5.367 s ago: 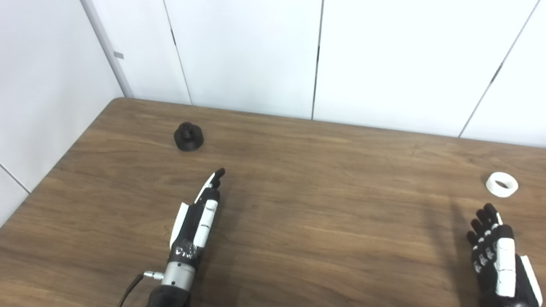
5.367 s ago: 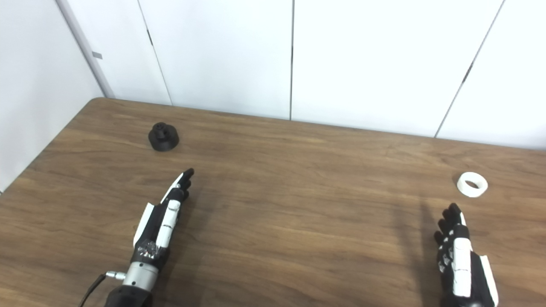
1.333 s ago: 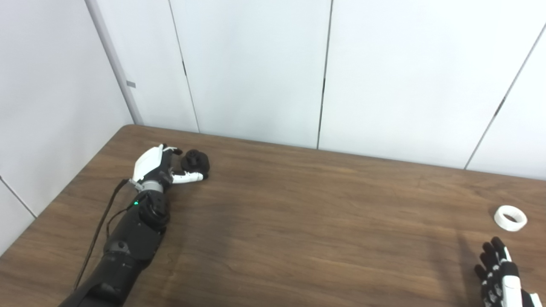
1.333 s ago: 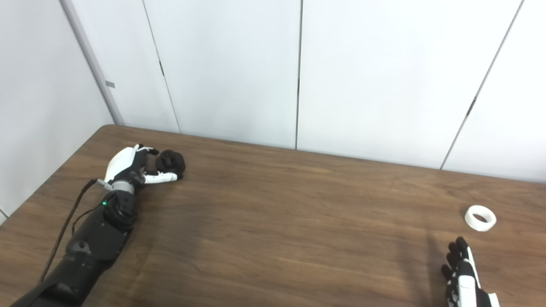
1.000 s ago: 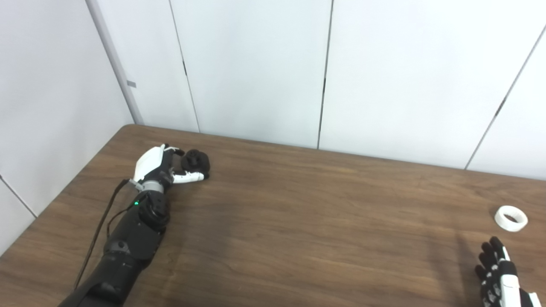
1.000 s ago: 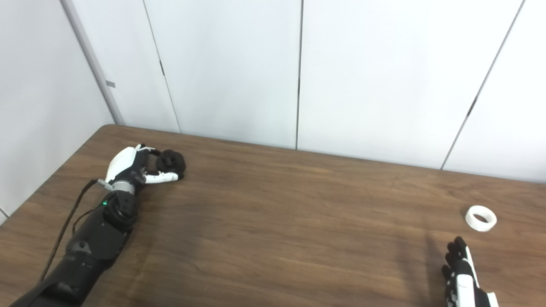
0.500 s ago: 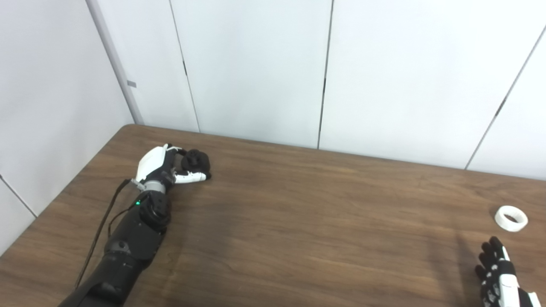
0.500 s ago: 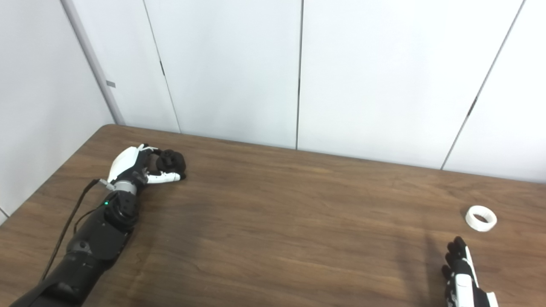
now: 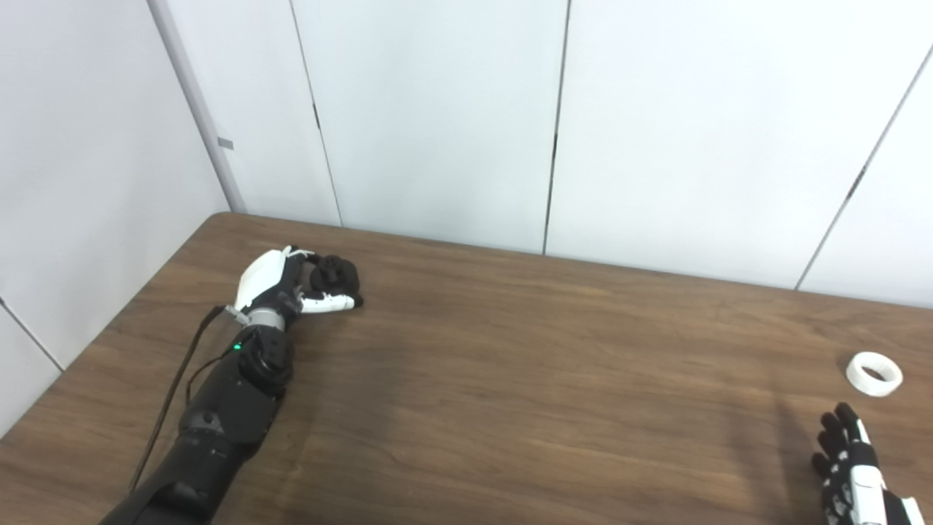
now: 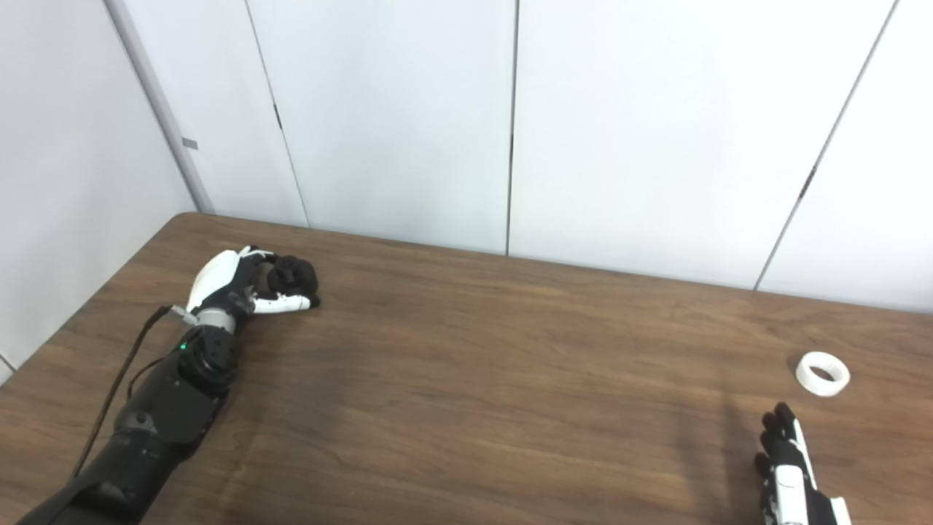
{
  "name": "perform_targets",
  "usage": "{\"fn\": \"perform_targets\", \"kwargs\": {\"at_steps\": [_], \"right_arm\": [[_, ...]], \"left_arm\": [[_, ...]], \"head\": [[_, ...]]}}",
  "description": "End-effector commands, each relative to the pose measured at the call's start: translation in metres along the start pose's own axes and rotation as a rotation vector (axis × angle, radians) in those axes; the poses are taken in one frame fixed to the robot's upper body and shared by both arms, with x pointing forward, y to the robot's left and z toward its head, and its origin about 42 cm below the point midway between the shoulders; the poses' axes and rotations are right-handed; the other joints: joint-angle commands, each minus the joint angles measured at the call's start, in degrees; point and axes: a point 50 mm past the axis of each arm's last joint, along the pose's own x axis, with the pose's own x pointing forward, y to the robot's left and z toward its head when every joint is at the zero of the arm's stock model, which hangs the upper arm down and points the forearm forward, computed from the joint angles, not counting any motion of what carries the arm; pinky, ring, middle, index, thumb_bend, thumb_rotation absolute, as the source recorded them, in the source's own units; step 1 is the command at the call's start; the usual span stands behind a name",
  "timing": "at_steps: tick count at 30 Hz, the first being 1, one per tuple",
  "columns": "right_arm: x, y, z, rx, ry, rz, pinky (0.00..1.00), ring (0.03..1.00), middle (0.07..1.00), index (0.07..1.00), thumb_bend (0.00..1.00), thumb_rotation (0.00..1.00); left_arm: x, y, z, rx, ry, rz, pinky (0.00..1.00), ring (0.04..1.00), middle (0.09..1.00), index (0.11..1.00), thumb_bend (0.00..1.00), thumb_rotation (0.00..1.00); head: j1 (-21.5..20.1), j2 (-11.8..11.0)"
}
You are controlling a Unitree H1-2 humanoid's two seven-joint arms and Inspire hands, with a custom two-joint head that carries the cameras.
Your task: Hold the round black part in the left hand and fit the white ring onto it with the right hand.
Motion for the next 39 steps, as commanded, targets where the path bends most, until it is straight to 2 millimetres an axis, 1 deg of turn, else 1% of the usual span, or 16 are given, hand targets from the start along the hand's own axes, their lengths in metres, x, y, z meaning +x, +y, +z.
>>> {"fn": "perform_targets", "kwargs": {"at_steps": [1,8,14,16,17,18,19,20,22,24,27,31,39], "right_arm": [[-0.0101,0.0013,0.0058,0.009,-0.027,-0.008,1.00,1.000,0.985,1.000,0.35,1.00],[-0.0109,0.0010,0.0081,0.003,-0.029,-0.012,1.00,1.000,0.984,1.000,0.32,1.00],[-0.0118,0.0010,0.0086,0.001,-0.033,-0.010,1.00,1.000,0.987,1.000,0.32,1.00],[-0.0120,0.0012,0.0091,0.003,-0.033,-0.010,1.00,1.000,0.987,1.000,0.32,1.00],[-0.0122,0.0010,0.0091,0.003,-0.032,-0.010,1.00,1.000,0.987,1.000,0.32,1.00],[-0.0123,0.0008,0.0090,0.003,-0.030,-0.010,1.00,1.000,0.991,1.000,0.32,1.00],[-0.0123,0.0007,0.0089,0.003,-0.029,-0.010,1.00,1.000,0.993,1.000,0.33,1.00],[-0.0123,0.0007,0.0089,0.005,-0.028,-0.011,1.00,1.000,0.995,1.000,0.33,1.00],[-0.0123,0.0007,0.0089,0.006,-0.028,-0.013,1.00,1.000,0.995,1.000,0.33,1.00],[-0.0124,0.0005,0.0087,0.004,-0.026,-0.012,1.00,1.000,0.993,1.000,0.33,1.00],[-0.0123,0.0004,0.0085,0.005,-0.026,-0.013,1.00,1.000,0.995,1.000,0.33,1.00],[-0.0125,0.0006,0.0095,0.000,-0.029,-0.014,1.00,1.000,0.992,1.000,0.32,1.00],[-0.0123,0.0012,0.0113,-0.002,-0.026,-0.012,1.00,1.000,0.992,1.000,0.33,1.00]], "left_arm": [[0.0097,0.0189,0.0173,-0.005,-0.051,0.032,1.00,1.000,0.978,0.798,0.98,0.32],[0.0077,0.0200,0.0146,-0.022,-0.043,0.032,1.00,1.000,0.978,0.771,0.98,0.32],[0.0062,0.0182,0.0136,-0.058,-0.045,0.047,1.00,1.000,0.951,0.691,0.94,0.27],[0.0060,0.0176,0.0133,-0.070,-0.048,0.048,1.00,1.000,0.937,0.640,0.89,0.22],[0.0058,0.0174,0.0131,-0.075,-0.053,0.050,1.00,1.000,0.934,0.629,0.88,0.21],[0.0057,0.0172,0.0127,-0.081,-0.057,0.053,1.00,1.000,0.918,0.598,0.84,0.18],[0.0057,0.0170,0.0124,-0.084,-0.060,0.055,1.00,1.000,0.909,0.546,0.69,0.13],[0.0056,0.0166,0.0119,-0.093,-0.066,0.062,1.00,1.000,0.902,0.514,0.59,0.09],[0.0060,0.0160,0.0108,-0.103,-0.076,0.076,1.00,0.971,0.860,0.494,0.54,0.07],[0.0063,0.0152,0.0102,-0.106,-0.088,0.091,1.00,0.941,0.822,0.487,0.53,0.06],[0.0059,0.0142,0.0101,-0.105,-0.097,0.093,1.00,0.929,0.799,0.484,0.52,0.06],[0.0046,0.0135,0.0107,-0.117,-0.096,0.089,1.00,0.932,0.799,0.484,0.52,0.06],[0.0008,0.0150,0.0104,-0.116,-0.109,0.093,0.99,0.930,0.793,0.485,0.52,0.06]], "head": [[0.08,0.03],[0.16,0.40],[0.19,0.49],[0.16,0.62],[0.16,0.62],[0.18,0.60],[0.18,0.60],[0.06,0.57],[0.06,0.57],[-0.01,0.50],[-0.01,0.50],[-0.01,0.50],[-0.72,0.82]]}}
